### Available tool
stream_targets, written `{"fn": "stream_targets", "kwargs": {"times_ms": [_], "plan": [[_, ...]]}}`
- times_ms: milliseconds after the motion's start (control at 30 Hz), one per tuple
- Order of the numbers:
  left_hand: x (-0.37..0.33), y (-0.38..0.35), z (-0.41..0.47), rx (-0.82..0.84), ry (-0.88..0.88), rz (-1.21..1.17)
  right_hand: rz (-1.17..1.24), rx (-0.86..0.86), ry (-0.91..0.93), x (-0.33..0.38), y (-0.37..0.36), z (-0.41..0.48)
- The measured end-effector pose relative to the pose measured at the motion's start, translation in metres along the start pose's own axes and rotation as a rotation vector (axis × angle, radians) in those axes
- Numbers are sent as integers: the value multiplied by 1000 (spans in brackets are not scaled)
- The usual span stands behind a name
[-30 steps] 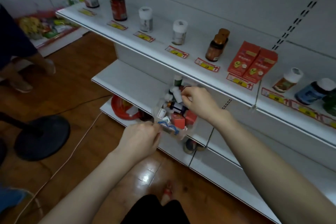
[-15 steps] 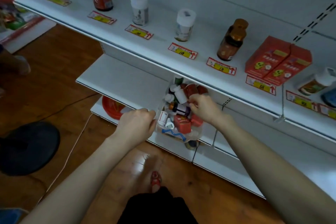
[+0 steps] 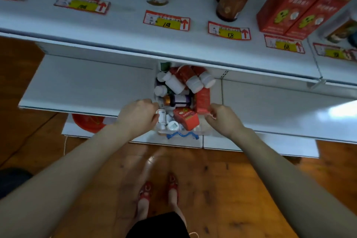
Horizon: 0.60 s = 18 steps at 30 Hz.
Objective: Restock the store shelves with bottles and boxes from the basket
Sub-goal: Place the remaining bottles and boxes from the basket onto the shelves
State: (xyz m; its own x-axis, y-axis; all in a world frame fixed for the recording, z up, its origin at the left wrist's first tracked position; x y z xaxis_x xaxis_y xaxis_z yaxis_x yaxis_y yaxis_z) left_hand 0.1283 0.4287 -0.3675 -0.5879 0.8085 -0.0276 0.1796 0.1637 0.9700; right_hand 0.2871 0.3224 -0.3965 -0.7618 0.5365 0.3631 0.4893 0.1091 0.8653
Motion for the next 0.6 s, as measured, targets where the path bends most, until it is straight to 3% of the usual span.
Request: {"fn": "stream_targets", "kwargs": {"times_ms": [200, 400, 500, 600], "plan": [[-8, -27, 73, -54, -57, -31, 28, -113, -46, -27, -18, 32], [-70, -39, 127, -280, -319, 19, 21, -273, -86, -60, -6, 72], [-87, -55, 155, -258, -281, 40, 89, -278, -135, -74, -6, 93], [-98, -60, 168, -325, -352, -23, 103, -311, -115, -78, -6, 112]]}}
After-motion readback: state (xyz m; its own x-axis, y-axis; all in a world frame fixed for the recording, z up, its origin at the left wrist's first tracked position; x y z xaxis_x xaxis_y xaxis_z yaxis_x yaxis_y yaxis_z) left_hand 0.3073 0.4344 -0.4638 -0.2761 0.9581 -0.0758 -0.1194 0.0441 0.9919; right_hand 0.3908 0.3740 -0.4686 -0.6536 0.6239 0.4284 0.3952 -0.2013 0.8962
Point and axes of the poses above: each hand's wrist, its own z-axis towards the middle knuckle, its own y-axis out of the back of the hand, x = y × z, the point moved 10 cm from there along z, towards the middle knuckle, and after that the axes turned 3 degrees about y, right-handed, at the moved point
